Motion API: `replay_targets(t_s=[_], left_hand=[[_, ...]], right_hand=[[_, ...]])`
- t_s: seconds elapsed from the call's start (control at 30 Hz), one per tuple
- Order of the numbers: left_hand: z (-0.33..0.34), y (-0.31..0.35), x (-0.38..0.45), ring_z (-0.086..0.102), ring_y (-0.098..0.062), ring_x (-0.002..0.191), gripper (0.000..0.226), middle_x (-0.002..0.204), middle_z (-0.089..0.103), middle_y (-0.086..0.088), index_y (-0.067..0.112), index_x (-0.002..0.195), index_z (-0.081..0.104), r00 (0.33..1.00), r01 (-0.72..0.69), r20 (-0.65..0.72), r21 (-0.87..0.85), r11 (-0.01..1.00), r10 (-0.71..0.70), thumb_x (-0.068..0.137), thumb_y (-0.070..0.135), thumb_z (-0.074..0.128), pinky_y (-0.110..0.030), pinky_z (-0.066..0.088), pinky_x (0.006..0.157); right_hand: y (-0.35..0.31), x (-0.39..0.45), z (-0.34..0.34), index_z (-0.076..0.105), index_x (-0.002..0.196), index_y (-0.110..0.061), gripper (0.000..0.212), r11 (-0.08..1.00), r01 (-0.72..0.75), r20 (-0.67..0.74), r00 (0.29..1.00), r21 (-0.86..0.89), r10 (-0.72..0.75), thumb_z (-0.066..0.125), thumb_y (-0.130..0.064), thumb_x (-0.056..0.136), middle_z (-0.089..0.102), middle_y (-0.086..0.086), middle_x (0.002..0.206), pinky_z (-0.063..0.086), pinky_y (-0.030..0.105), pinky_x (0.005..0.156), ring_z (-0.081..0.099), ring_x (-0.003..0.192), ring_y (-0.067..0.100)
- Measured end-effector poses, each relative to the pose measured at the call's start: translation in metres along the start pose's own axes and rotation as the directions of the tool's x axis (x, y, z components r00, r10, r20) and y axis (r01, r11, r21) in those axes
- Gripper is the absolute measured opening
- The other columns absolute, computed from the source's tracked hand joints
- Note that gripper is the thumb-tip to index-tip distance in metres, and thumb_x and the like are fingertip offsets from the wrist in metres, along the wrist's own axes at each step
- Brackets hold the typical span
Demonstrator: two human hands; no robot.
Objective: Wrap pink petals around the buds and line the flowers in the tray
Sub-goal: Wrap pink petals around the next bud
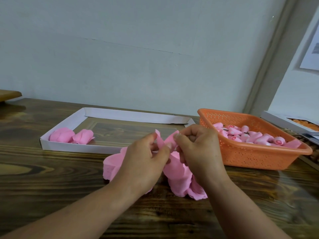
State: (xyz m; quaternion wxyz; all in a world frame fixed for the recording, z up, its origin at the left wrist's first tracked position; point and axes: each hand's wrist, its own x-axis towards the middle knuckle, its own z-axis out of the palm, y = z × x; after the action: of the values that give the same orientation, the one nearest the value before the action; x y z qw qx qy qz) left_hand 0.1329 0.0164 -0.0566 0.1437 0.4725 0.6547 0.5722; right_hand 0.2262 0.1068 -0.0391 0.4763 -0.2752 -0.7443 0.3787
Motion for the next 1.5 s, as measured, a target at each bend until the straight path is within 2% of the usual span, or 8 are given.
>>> replay_targets(t_s=[0.07, 0.2, 0.4, 0.57, 0.77, 1.13, 1.43, 1.5], left_hand=[[0.0, 0.002, 0.0, 0.069, -0.008, 0.083, 0.04, 0.086, 0.073, 0.006, 0.016, 0.113, 0.064, 1.0, -0.007, 0.014, 0.0, 1.0, 0.007, 0.088, 0.045, 0.052, -0.038, 0.058, 0.08], [-0.006, 0.001, 0.006, 0.068, -0.013, 0.075, 0.034, 0.076, 0.071, -0.002, 0.015, 0.087, 0.066, 0.999, 0.035, 0.009, 0.064, 0.997, -0.035, 0.099, 0.029, 0.037, -0.041, 0.057, 0.077], [-0.013, -0.001, 0.017, 0.048, -0.006, 0.072, 0.037, 0.081, 0.045, 0.006, 0.013, 0.092, 0.067, 0.996, -0.034, -0.07, 0.339, 0.94, 0.061, 0.1, 0.031, 0.036, -0.013, 0.032, 0.058], [-0.012, -0.003, 0.019, 0.065, -0.021, 0.072, 0.035, 0.078, 0.069, -0.012, 0.007, 0.088, 0.072, 0.997, -0.02, -0.072, 0.136, 0.991, 0.03, 0.099, 0.028, 0.045, -0.034, 0.053, 0.067], [-0.012, -0.003, 0.022, 0.072, -0.012, 0.068, 0.014, 0.08, 0.075, -0.003, 0.015, 0.098, 0.069, 0.974, 0.202, -0.021, -0.374, 0.905, -0.226, 0.084, 0.011, 0.07, -0.02, 0.056, 0.058], [-0.011, 0.006, 0.012, 0.068, -0.007, 0.063, 0.022, 0.066, 0.072, 0.001, 0.027, 0.069, 0.076, 0.995, 0.039, -0.081, -0.243, 0.969, -0.061, 0.088, 0.023, 0.066, -0.018, 0.056, 0.058], [-0.013, 0.006, 0.012, 0.065, -0.012, 0.063, 0.019, 0.064, 0.071, 0.002, 0.022, 0.074, 0.075, 0.979, -0.052, -0.204, -0.137, 0.989, 0.023, 0.09, 0.021, 0.064, -0.013, 0.05, 0.053], [-0.012, 0.006, 0.011, 0.066, -0.011, 0.062, 0.02, 0.062, 0.071, 0.001, 0.022, 0.076, 0.075, 0.987, -0.049, -0.158, -0.118, 0.992, 0.03, 0.091, 0.019, 0.063, -0.014, 0.05, 0.057]], right_hand=[[0.0, 0.0, 0.002, 0.061, 0.064, -0.007, 0.021, 0.999, 0.029, -0.014, 0.999, -0.036, -0.029, 0.062, -0.007, 0.085, 0.061, 0.013, 0.052, 0.046, 0.034, 0.047, 0.051, 0.044, 0.027], [-0.001, -0.001, 0.004, 0.064, 0.067, -0.005, 0.019, 0.998, 0.034, 0.013, 0.999, -0.057, -0.034, 0.06, -0.008, 0.085, 0.065, 0.015, 0.057, 0.051, 0.048, 0.054, 0.054, 0.052, 0.035], [-0.003, -0.003, 0.006, 0.061, 0.065, -0.003, 0.02, 0.996, 0.039, 0.01, 0.999, -0.074, -0.039, 0.061, -0.007, 0.085, 0.063, 0.018, 0.056, 0.049, 0.046, 0.051, 0.051, 0.048, 0.034], [-0.006, -0.005, 0.009, 0.062, 0.066, 0.001, 0.022, 0.991, 0.074, 0.059, 0.996, -0.111, -0.068, 0.061, -0.007, 0.086, 0.062, 0.022, 0.059, 0.051, 0.047, 0.055, 0.052, 0.054, 0.038], [-0.007, -0.005, 0.008, 0.063, 0.07, 0.004, 0.021, 0.991, 0.048, 0.087, 0.995, -0.122, -0.037, 0.06, -0.008, 0.087, 0.063, 0.023, 0.065, 0.05, 0.048, 0.057, 0.047, 0.053, 0.028], [-0.007, -0.006, 0.009, 0.059, 0.059, -0.004, 0.023, 0.995, 0.049, 0.081, 0.996, -0.087, -0.042, 0.063, -0.005, 0.082, 0.054, 0.006, 0.044, 0.037, 0.023, 0.041, 0.041, 0.038, 0.008], [-0.009, -0.008, 0.01, 0.06, 0.067, 0.003, 0.018, 0.985, 0.143, 0.113, 0.985, -0.093, -0.133, 0.061, -0.006, 0.082, 0.061, 0.021, 0.06, 0.04, 0.035, 0.048, 0.048, 0.052, 0.032], [-0.009, -0.008, 0.009, 0.062, 0.067, -0.001, 0.019, 0.984, 0.153, 0.141, 0.98, -0.09, -0.139, 0.062, -0.009, 0.084, 0.061, 0.019, 0.059, 0.037, 0.031, 0.046, 0.044, 0.048, 0.023]])
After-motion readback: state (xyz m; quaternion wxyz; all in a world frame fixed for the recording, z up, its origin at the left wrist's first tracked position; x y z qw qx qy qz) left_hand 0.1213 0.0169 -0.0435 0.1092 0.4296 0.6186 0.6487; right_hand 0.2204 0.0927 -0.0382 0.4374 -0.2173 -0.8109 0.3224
